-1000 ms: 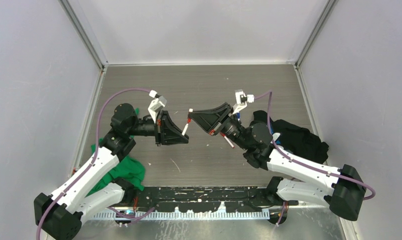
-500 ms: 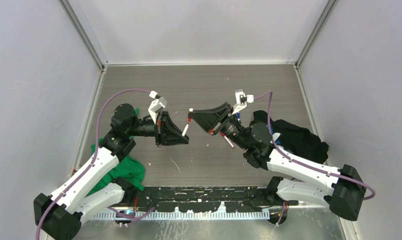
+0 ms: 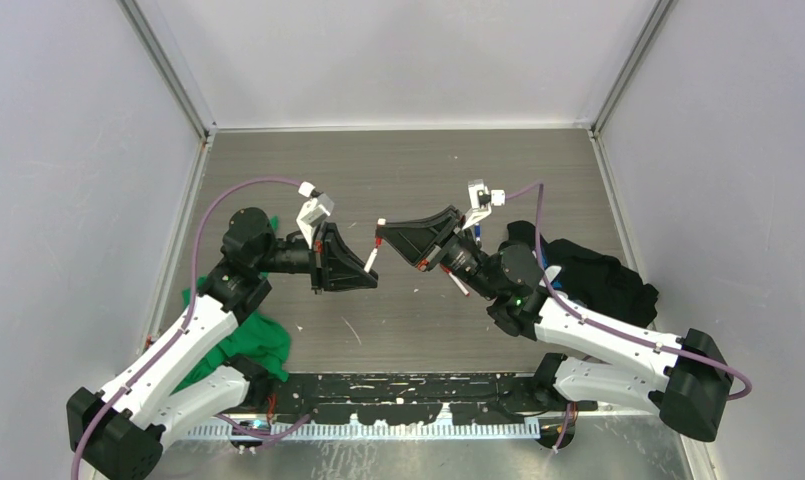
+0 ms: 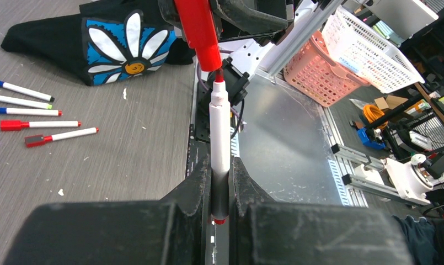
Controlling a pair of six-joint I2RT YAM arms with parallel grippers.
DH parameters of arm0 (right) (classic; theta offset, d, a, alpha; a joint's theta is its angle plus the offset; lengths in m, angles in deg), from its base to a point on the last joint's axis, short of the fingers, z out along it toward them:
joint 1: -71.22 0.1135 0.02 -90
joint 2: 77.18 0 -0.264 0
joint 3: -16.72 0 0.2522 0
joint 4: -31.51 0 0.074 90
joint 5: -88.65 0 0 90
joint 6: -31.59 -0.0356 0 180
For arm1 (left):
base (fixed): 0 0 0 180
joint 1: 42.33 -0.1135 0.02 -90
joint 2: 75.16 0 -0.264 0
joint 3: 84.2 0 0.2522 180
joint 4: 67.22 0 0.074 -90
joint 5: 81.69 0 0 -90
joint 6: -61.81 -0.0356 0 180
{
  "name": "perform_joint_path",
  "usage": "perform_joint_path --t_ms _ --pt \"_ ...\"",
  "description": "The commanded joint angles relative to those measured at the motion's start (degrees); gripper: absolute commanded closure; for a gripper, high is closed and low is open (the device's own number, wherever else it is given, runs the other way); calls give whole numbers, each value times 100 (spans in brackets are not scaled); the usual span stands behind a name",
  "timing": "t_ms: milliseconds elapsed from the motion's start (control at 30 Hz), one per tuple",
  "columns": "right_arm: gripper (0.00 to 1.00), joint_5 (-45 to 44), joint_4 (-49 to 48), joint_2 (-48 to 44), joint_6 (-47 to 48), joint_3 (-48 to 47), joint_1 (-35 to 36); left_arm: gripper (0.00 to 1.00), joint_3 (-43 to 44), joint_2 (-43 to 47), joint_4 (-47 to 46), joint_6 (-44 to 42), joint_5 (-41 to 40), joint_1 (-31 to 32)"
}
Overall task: Insert the pens into the pen caps
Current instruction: Insert the pen cap onto the pen.
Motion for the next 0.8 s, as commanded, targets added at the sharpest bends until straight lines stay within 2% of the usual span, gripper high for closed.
perform_joint_path --t_ms 0,767 --pt "99 62 -240 -100 79 -165 34 100 190 98 -72 -101 -27 25" --pt "99 343 -193 -82 177 -54 84 100 182 194 -28 -132 -187 25"
